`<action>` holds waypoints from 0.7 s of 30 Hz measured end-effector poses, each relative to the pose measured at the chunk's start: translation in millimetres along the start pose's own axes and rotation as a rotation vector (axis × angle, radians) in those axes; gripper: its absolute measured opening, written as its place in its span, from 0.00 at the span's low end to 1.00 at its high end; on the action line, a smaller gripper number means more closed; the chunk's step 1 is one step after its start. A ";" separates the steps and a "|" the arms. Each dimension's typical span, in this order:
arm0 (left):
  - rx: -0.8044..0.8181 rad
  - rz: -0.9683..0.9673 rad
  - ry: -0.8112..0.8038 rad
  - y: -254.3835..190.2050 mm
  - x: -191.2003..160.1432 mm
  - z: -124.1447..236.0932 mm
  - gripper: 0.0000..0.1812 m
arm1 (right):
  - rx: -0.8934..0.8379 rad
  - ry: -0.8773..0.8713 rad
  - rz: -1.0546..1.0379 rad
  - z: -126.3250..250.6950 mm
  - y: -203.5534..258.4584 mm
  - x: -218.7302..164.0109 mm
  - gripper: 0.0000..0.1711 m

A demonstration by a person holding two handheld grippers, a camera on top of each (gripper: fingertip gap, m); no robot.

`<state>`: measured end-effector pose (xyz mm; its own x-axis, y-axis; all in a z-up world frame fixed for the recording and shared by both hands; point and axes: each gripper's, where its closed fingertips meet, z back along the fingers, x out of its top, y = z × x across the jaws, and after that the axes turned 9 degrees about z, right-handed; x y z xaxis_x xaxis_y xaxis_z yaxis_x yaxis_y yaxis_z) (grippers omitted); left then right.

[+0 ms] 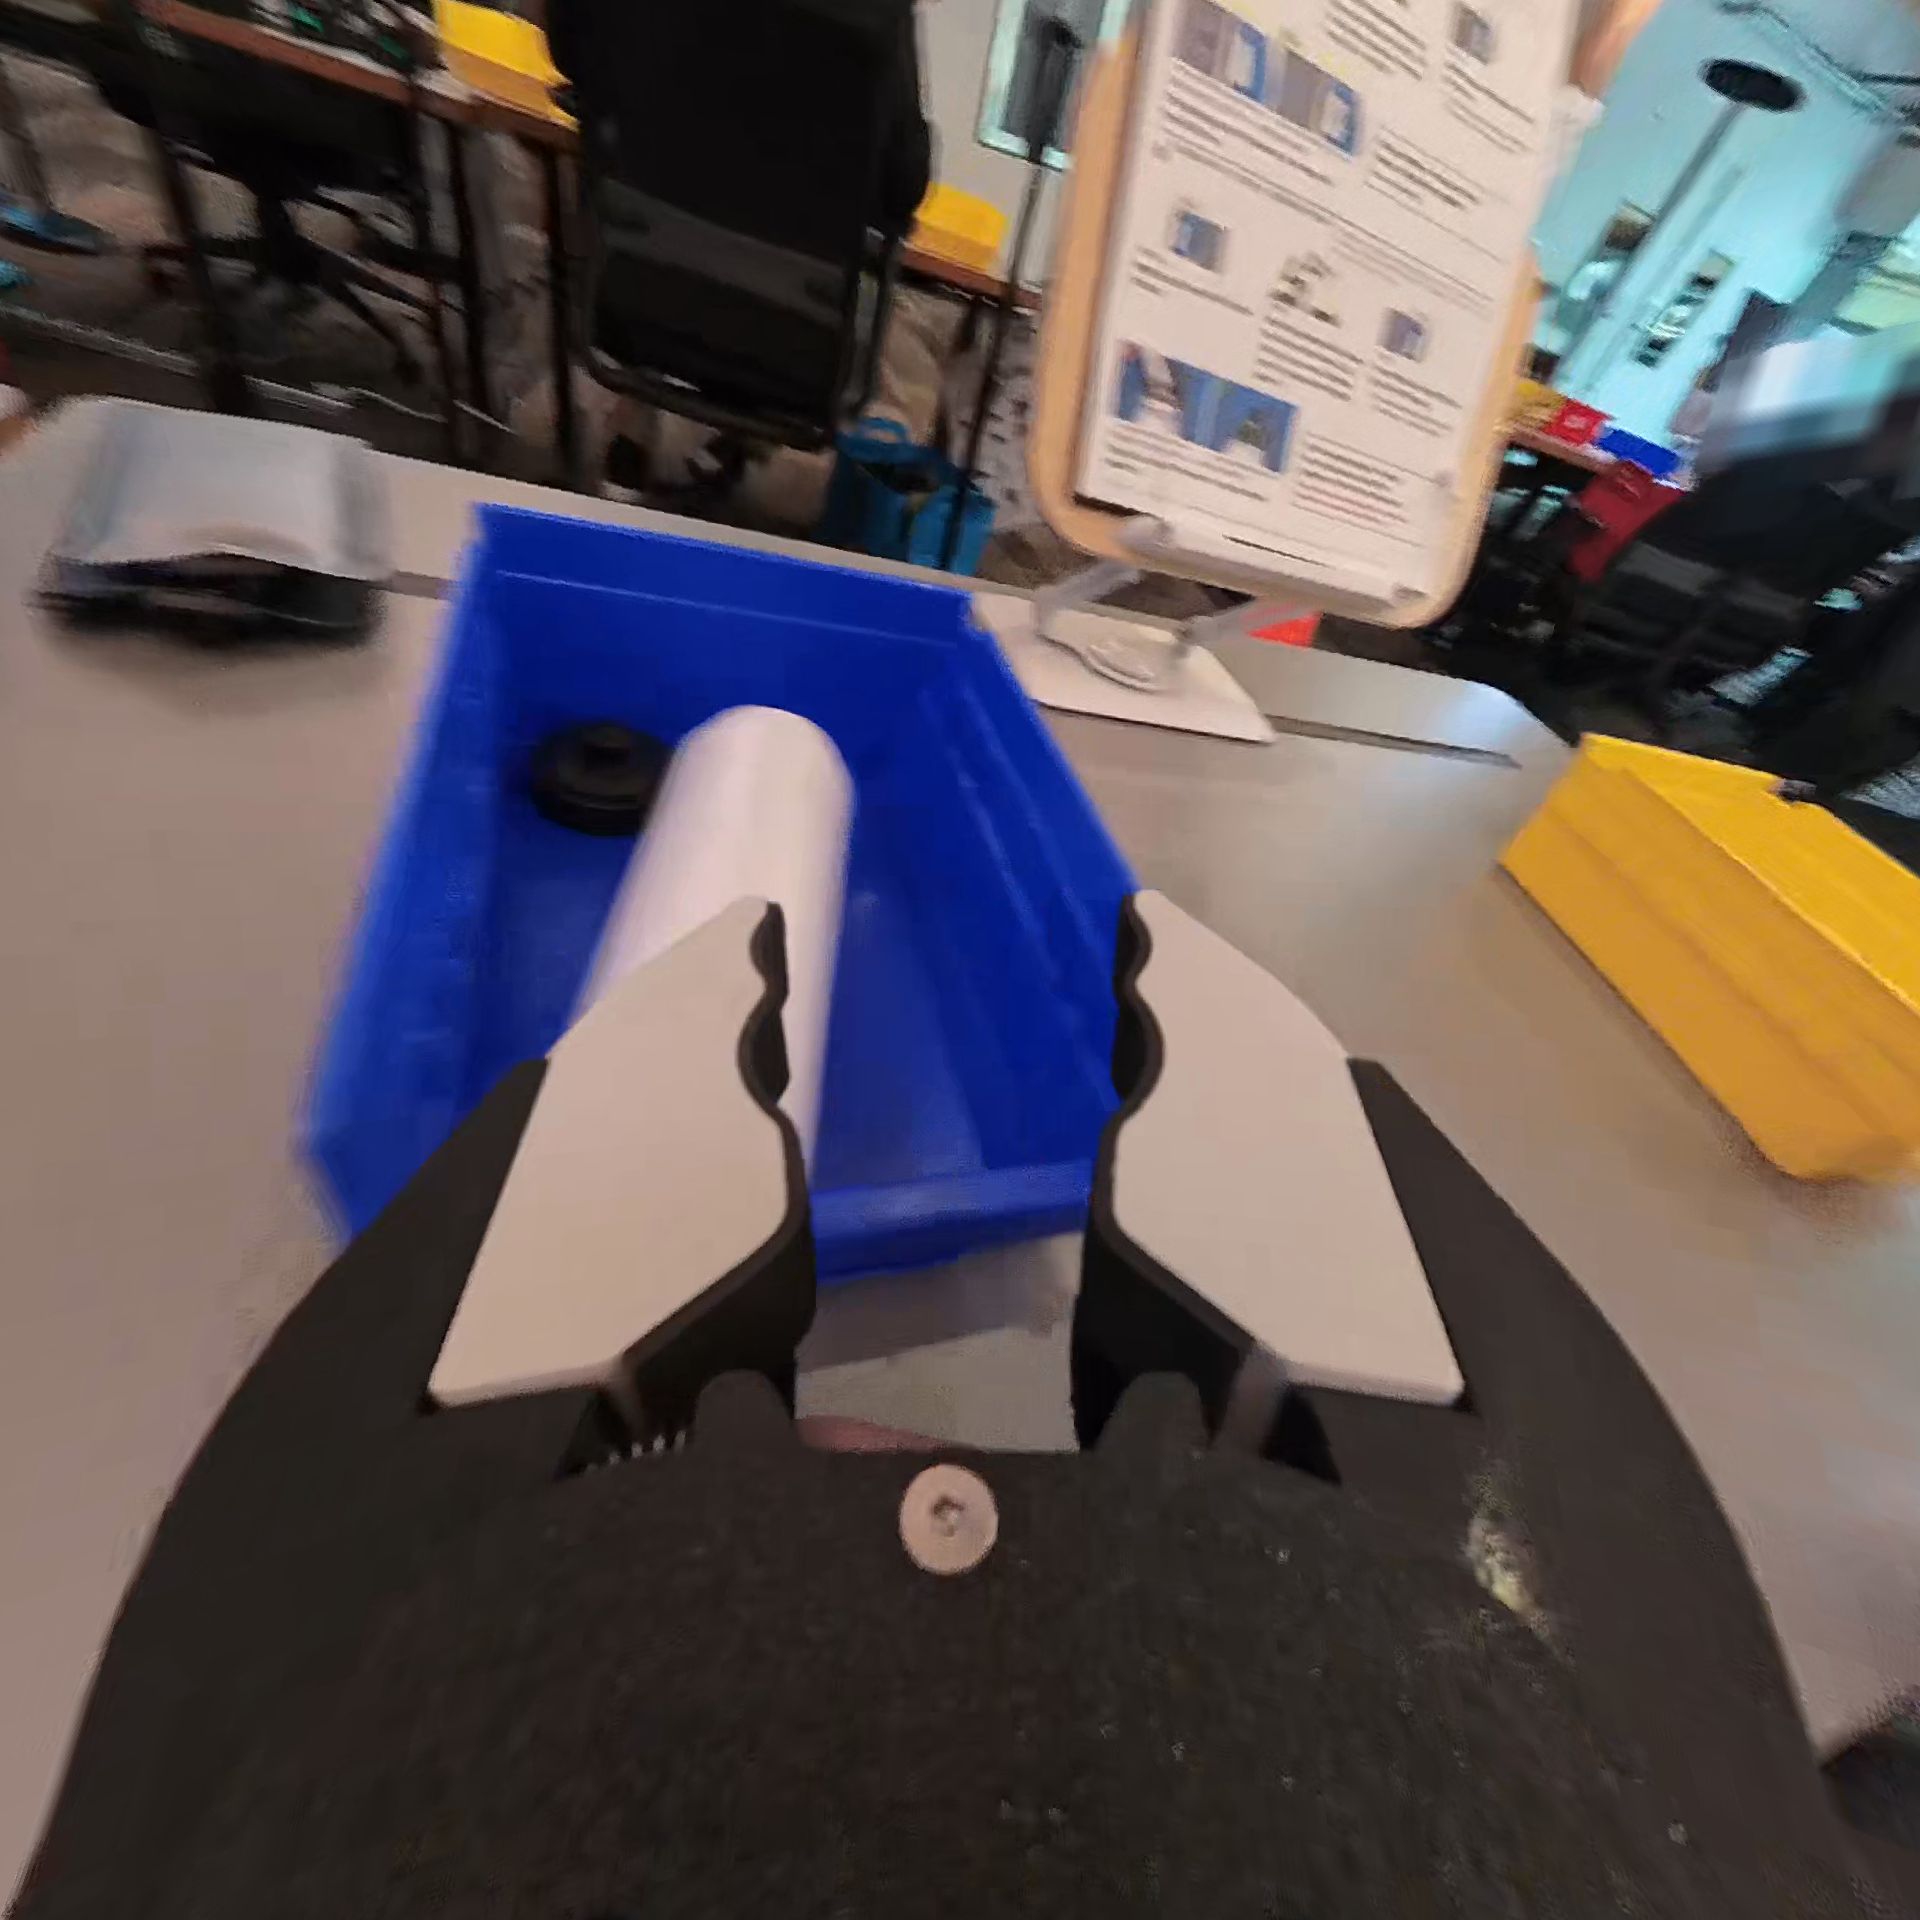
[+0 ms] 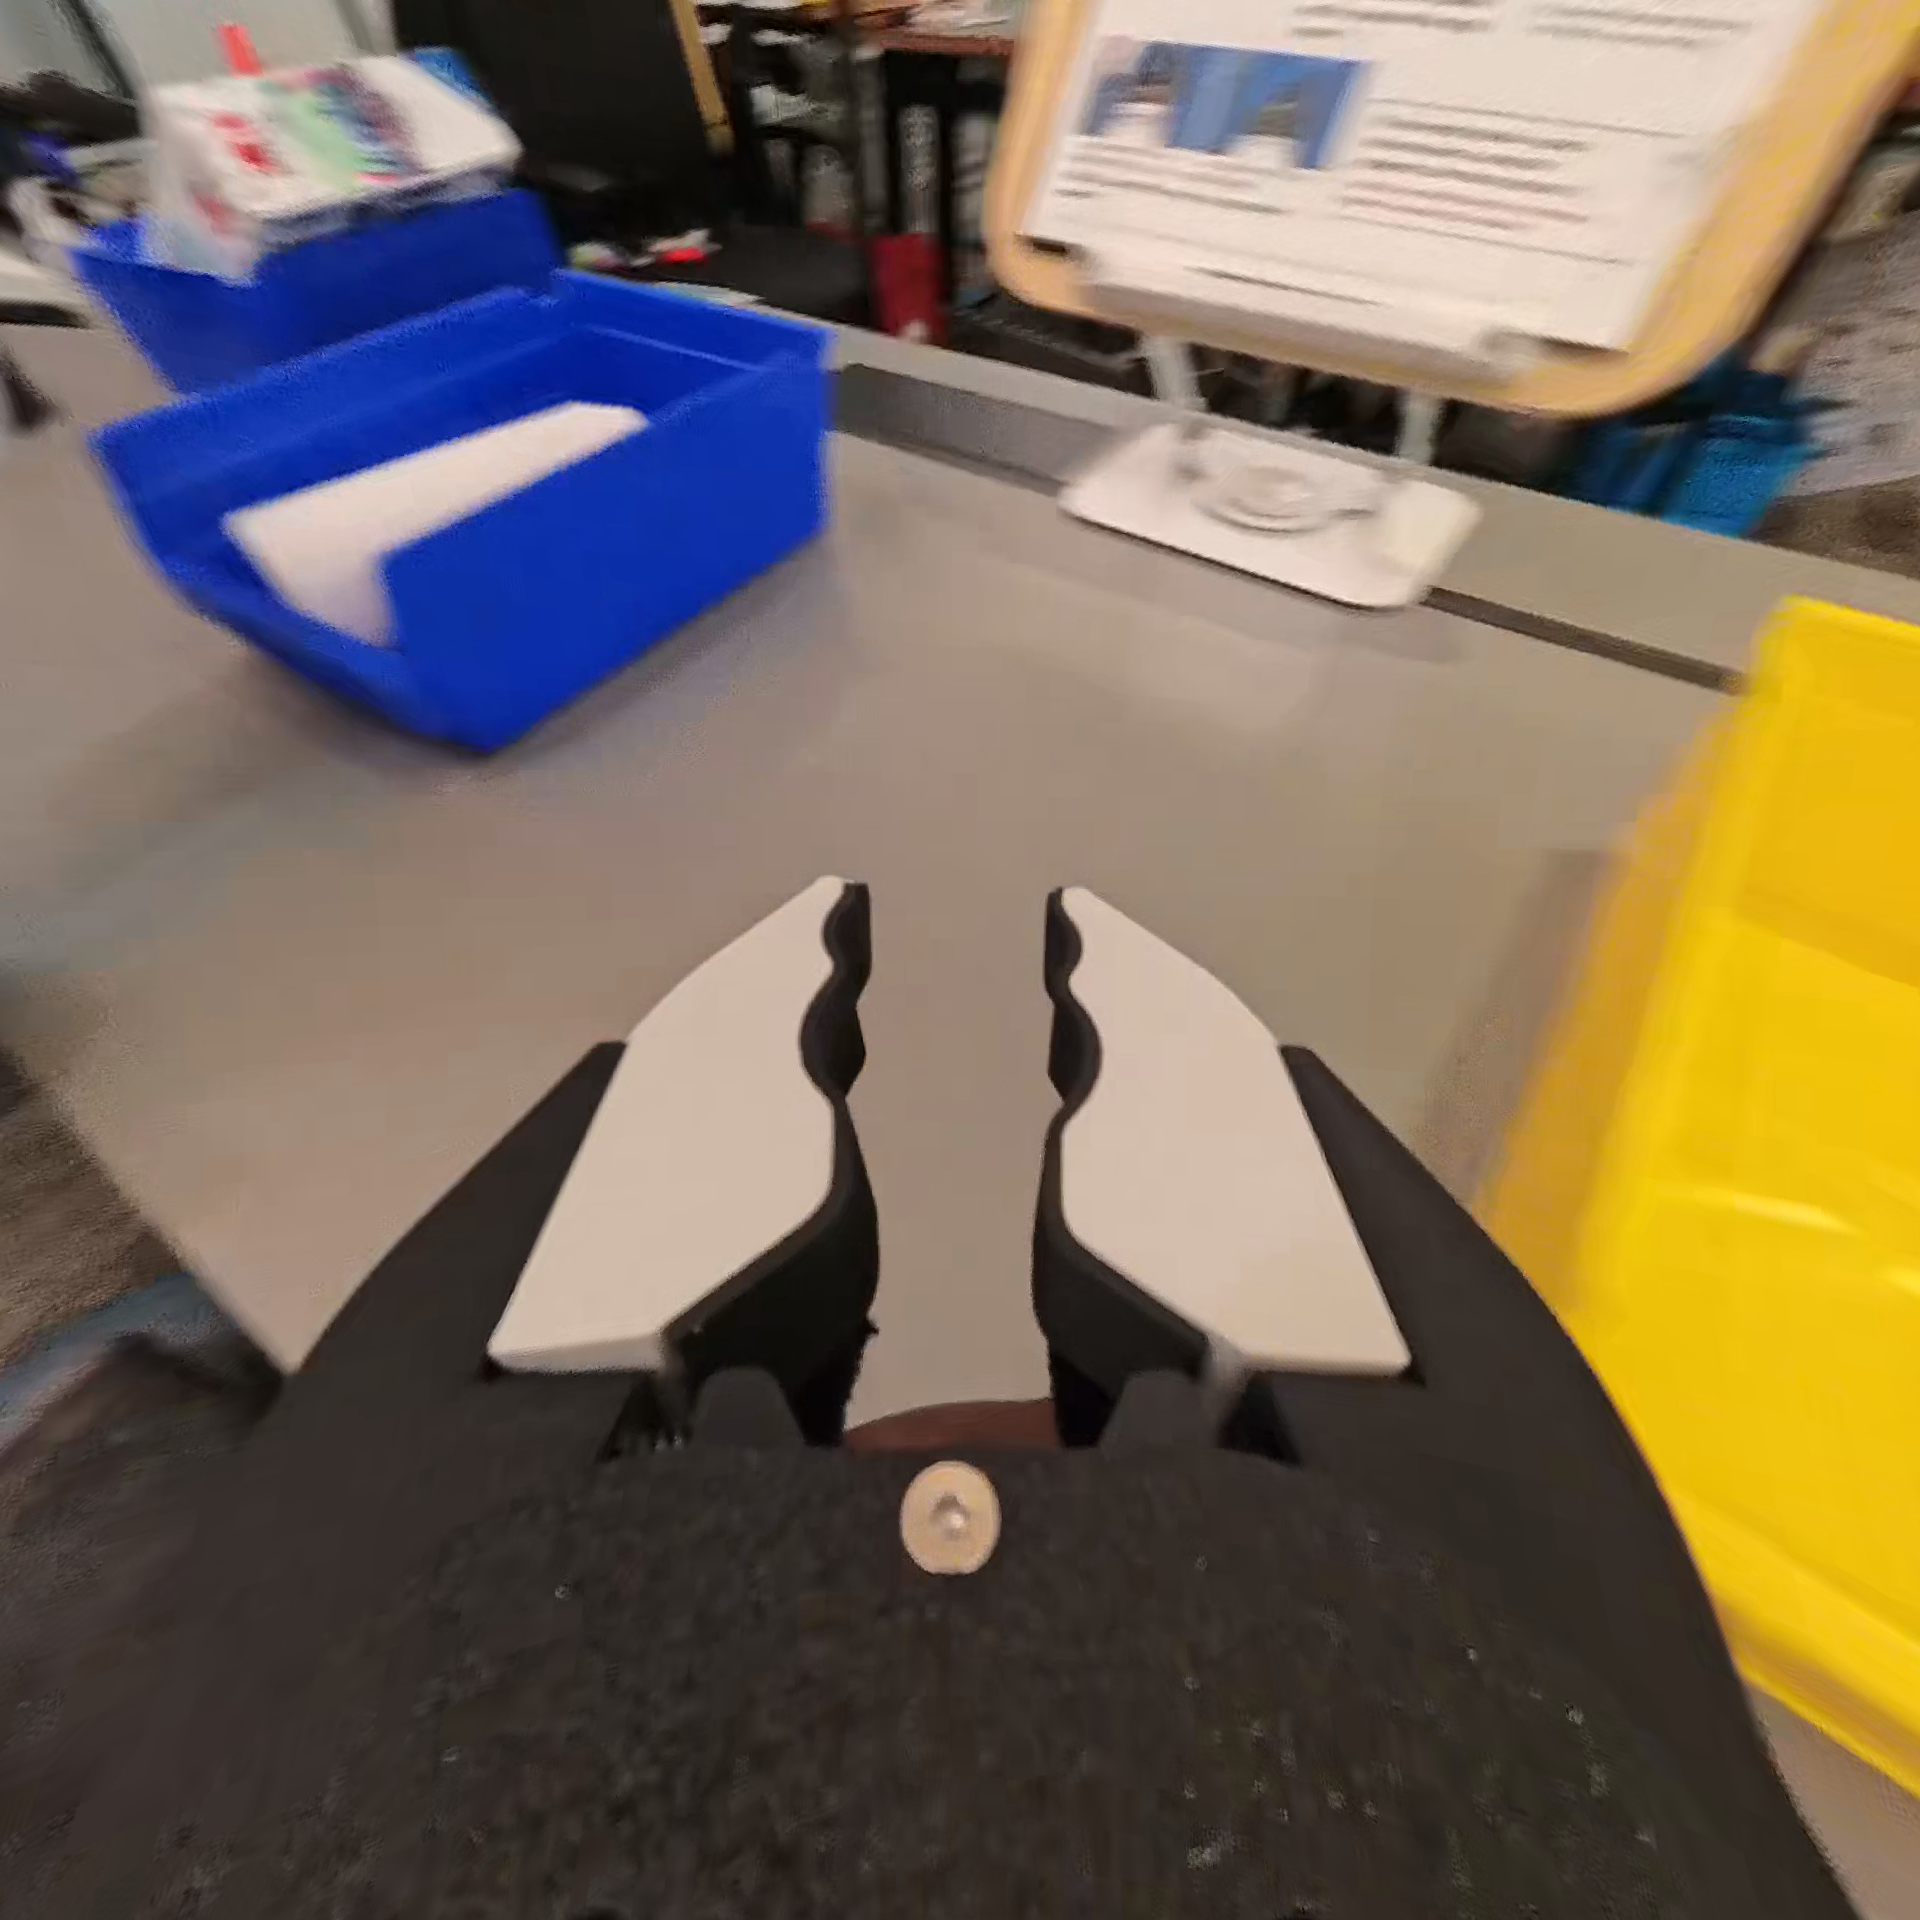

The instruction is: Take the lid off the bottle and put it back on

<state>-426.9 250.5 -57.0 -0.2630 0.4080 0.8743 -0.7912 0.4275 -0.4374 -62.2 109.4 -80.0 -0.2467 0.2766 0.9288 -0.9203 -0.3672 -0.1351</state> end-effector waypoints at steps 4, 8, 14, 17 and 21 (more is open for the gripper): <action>-0.334 0.174 0.135 -95.6 -48.9 -6.0 0.33 | -0.262 0.092 -0.032 40.2 -89.4 -76.4 0.20; -0.418 0.188 0.153 -129.2 -92.2 -10.2 0.33 | -0.357 0.030 -0.084 81.1 -121.2 -107.8 0.20; -0.202 -0.101 0.229 -104.6 -127.4 -35.1 0.33 | -0.343 -0.070 -0.192 86.7 -136.4 -95.8 0.20; -0.166 -0.123 0.247 -99.1 -131.8 -37.7 0.34 | -0.345 -0.038 -0.152 79.8 -131.6 -97.8 0.19; -0.145 -0.163 0.231 -98.9 -130.6 -33.5 0.33 | -0.352 0.005 -0.100 73.5 -126.3 -102.8 0.18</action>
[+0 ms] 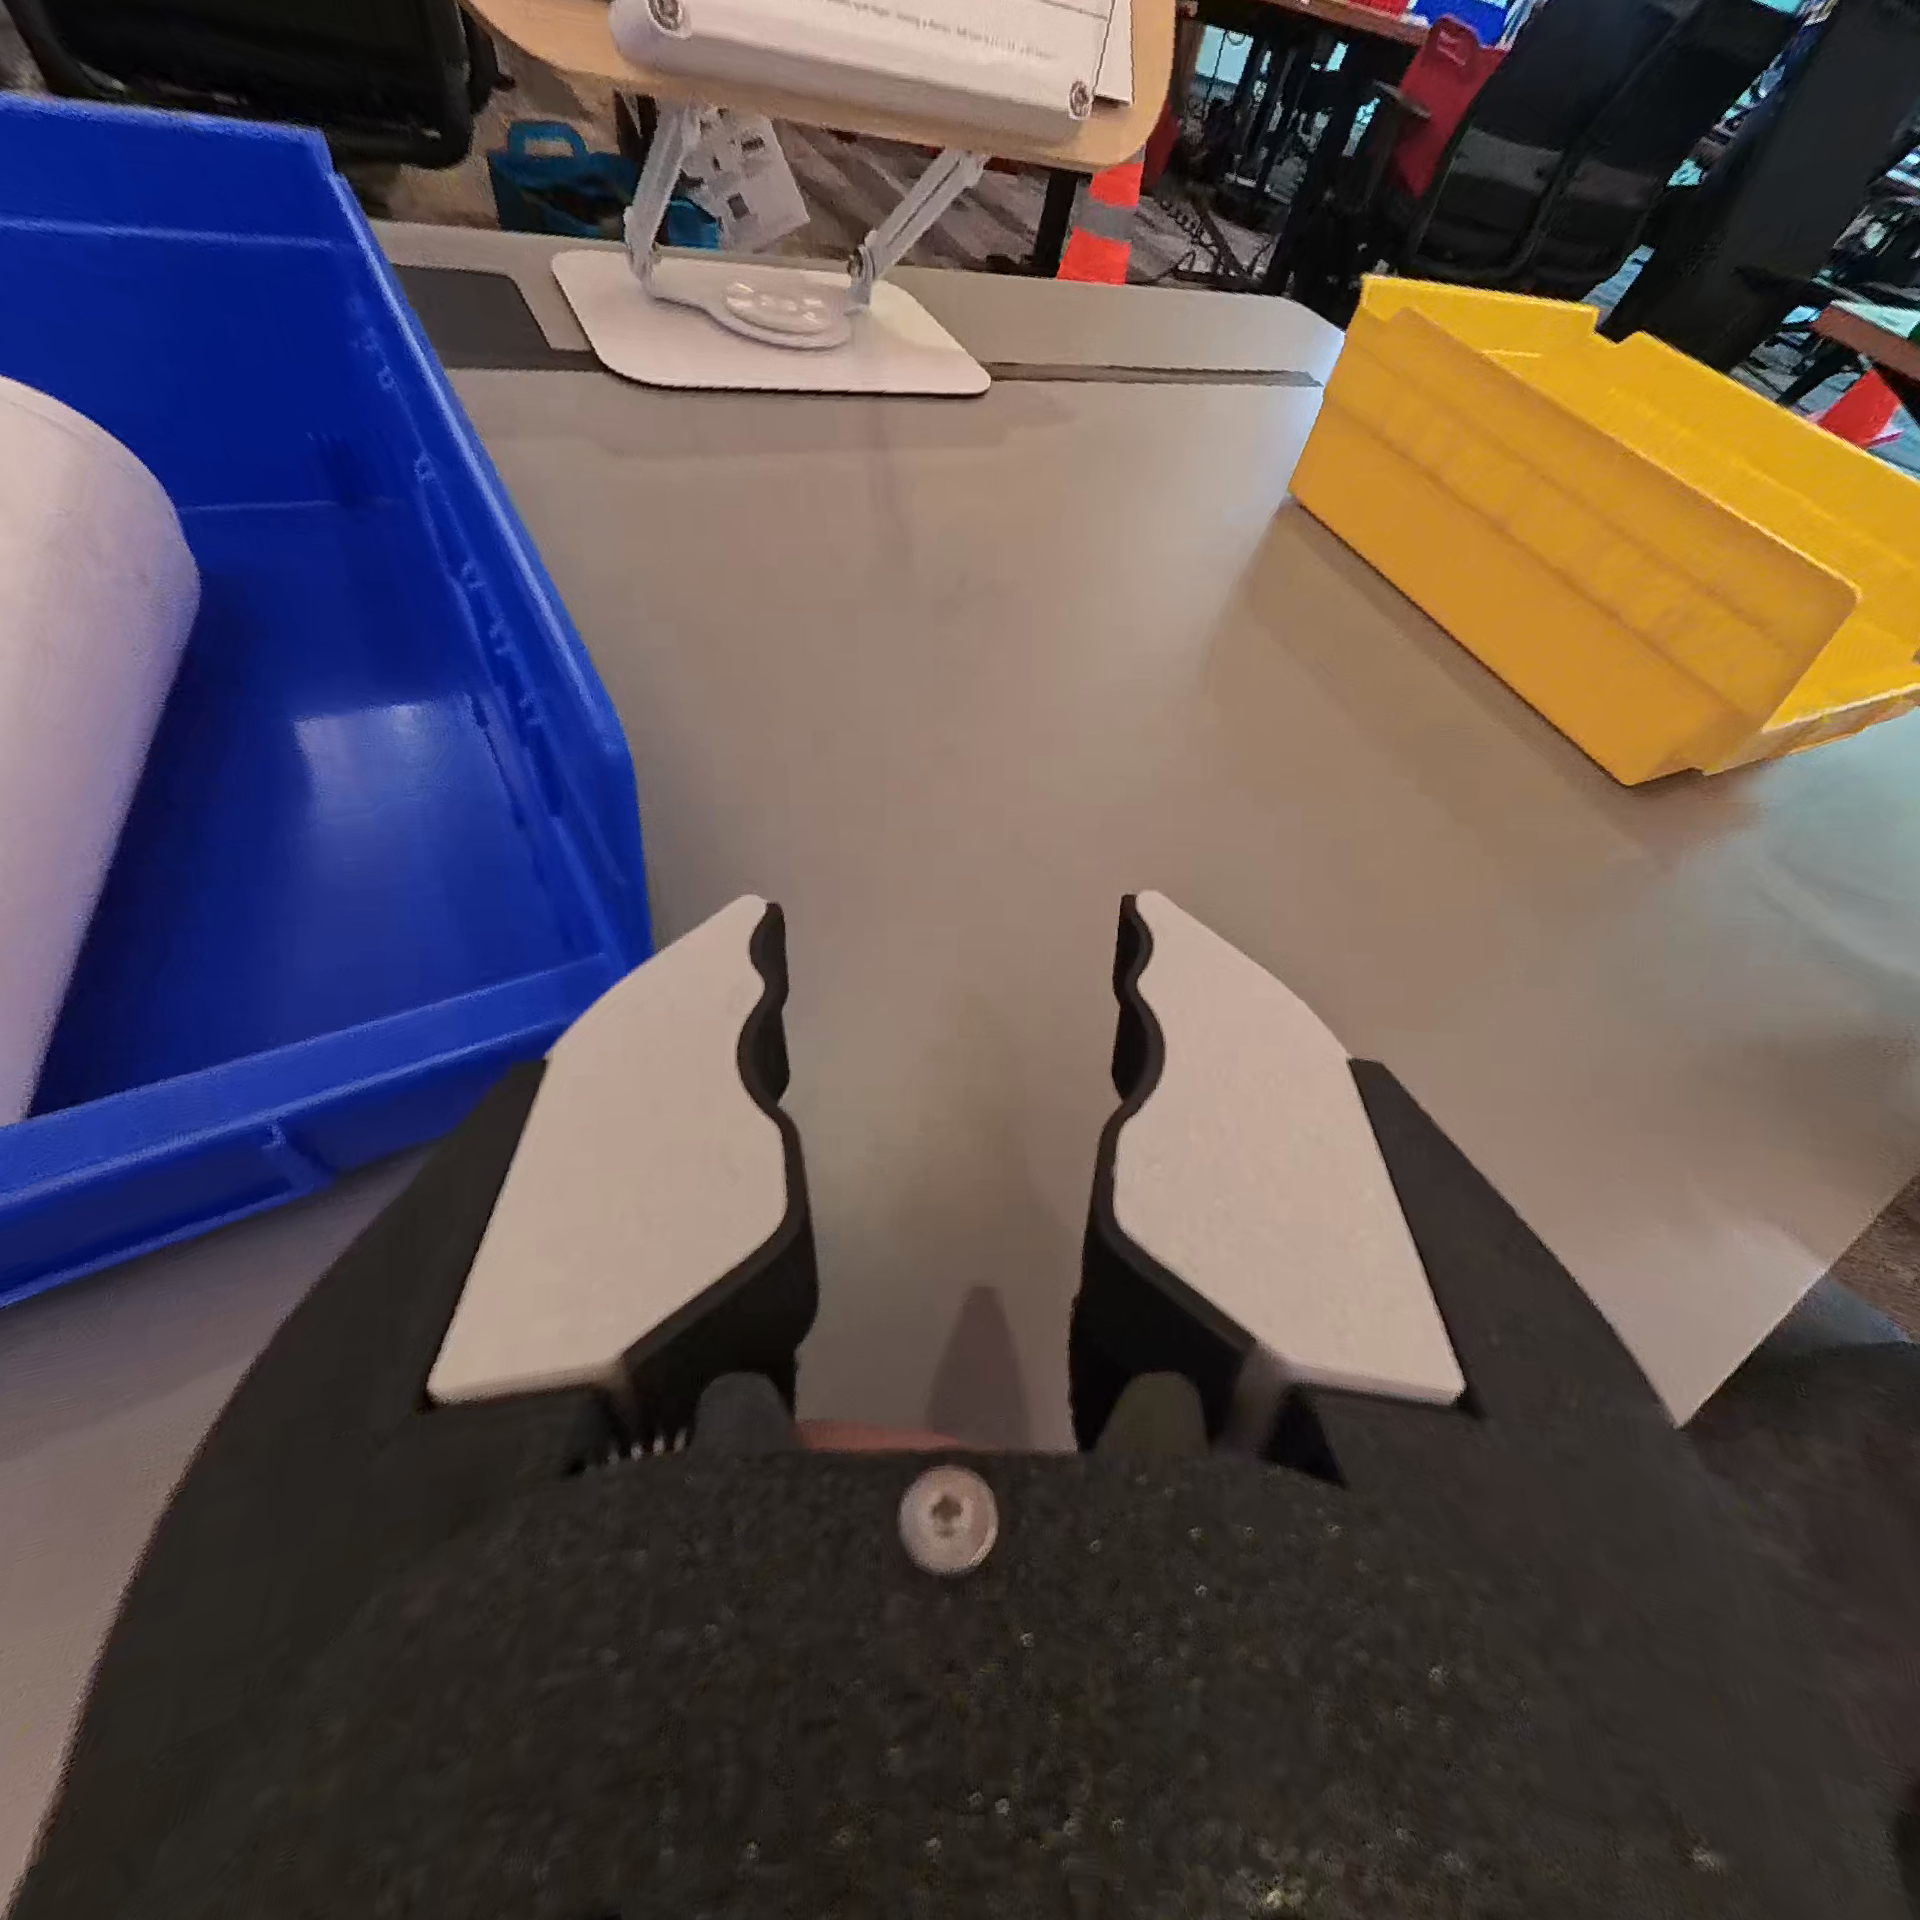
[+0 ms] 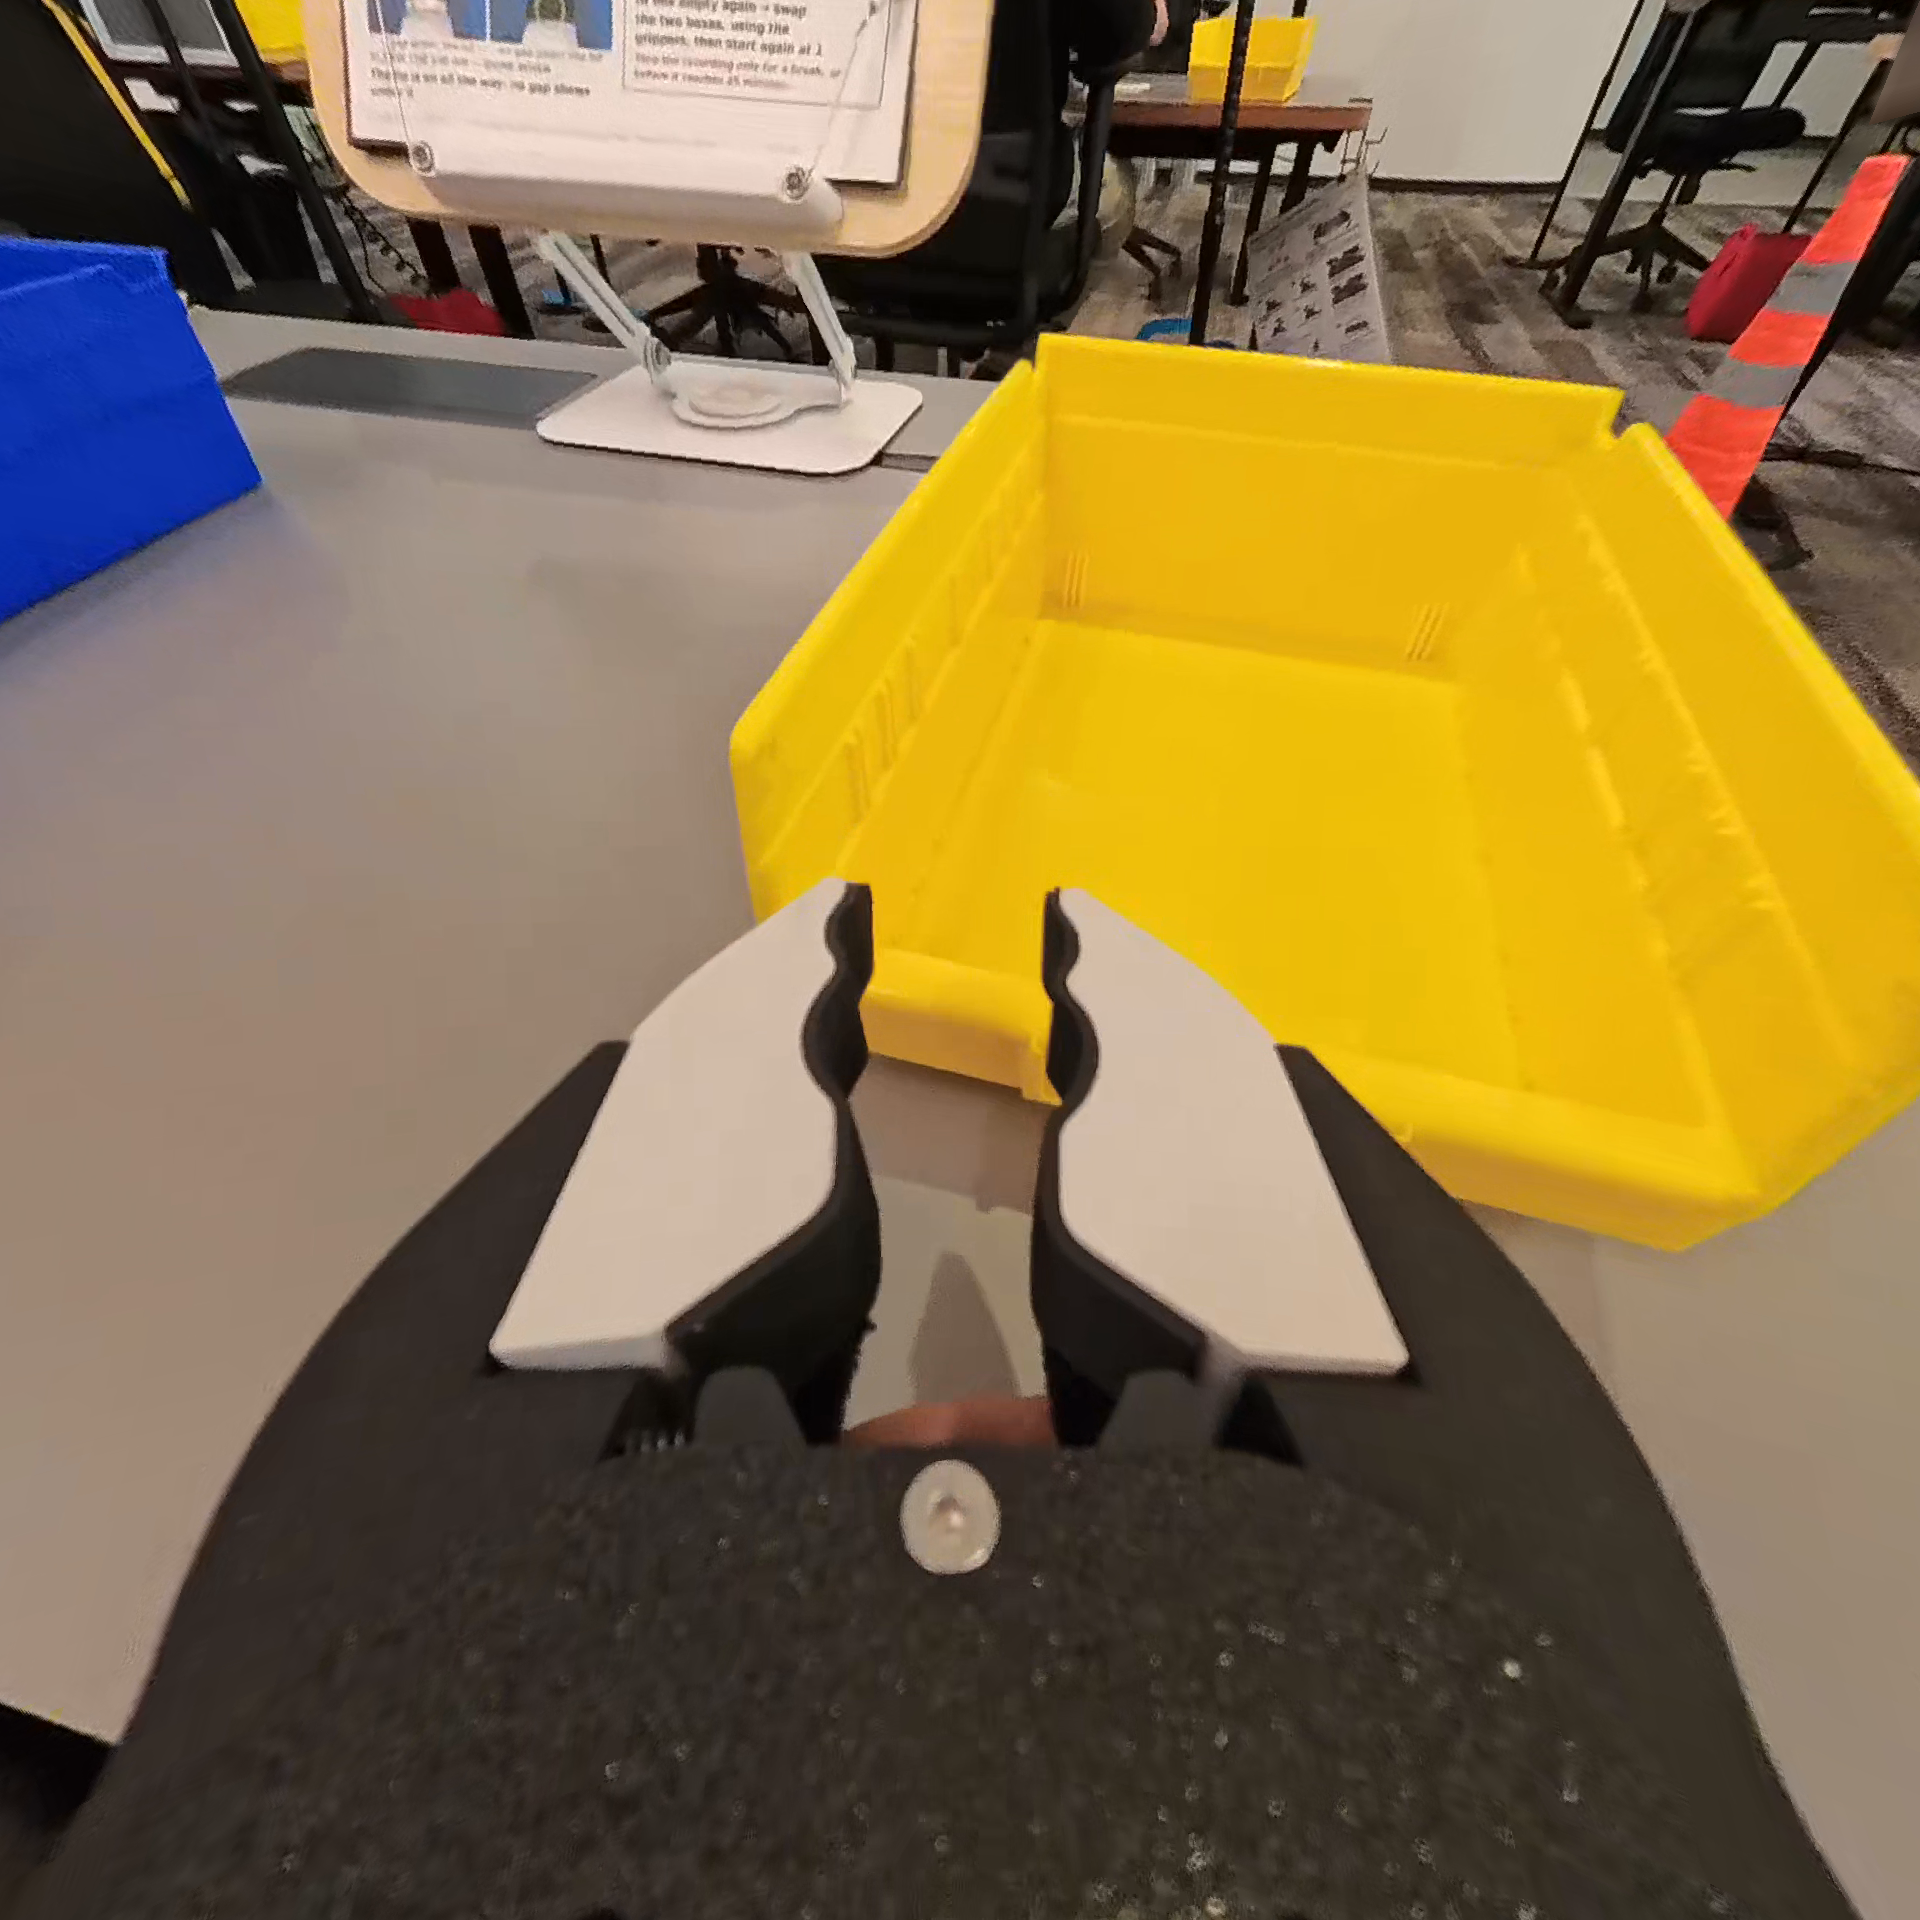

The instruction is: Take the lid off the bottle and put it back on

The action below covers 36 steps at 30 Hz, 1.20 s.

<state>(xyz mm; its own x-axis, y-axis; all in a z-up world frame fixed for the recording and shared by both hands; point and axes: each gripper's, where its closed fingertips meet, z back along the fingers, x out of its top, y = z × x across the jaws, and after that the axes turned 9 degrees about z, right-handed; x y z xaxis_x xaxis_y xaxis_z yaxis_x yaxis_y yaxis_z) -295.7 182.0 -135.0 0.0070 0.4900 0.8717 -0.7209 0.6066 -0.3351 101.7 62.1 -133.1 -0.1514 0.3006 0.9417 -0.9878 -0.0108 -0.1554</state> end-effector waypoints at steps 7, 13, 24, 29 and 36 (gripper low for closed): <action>0.041 -0.052 0.011 1.4 -4.4 0.5 0.35 | 0.001 0.010 -0.024 0.9 -2.2 -2.2 0.16; 0.044 -0.010 0.008 5.5 -3.3 0.8 0.36 | 0.013 0.020 -0.061 0.6 -3.8 -5.2 0.16; 0.168 -0.099 0.091 47.6 86.8 35.7 0.45 | 0.069 0.048 -0.117 -1.9 3.9 -10.3 0.16; 0.429 -0.096 0.467 145.5 103.3 10.5 0.44 | 0.099 0.050 -0.130 -4.0 8.8 -9.6 0.15; 0.529 0.062 0.810 228.1 62.6 -50.5 0.49 | 0.104 0.079 -0.122 -4.3 10.8 -15.2 0.15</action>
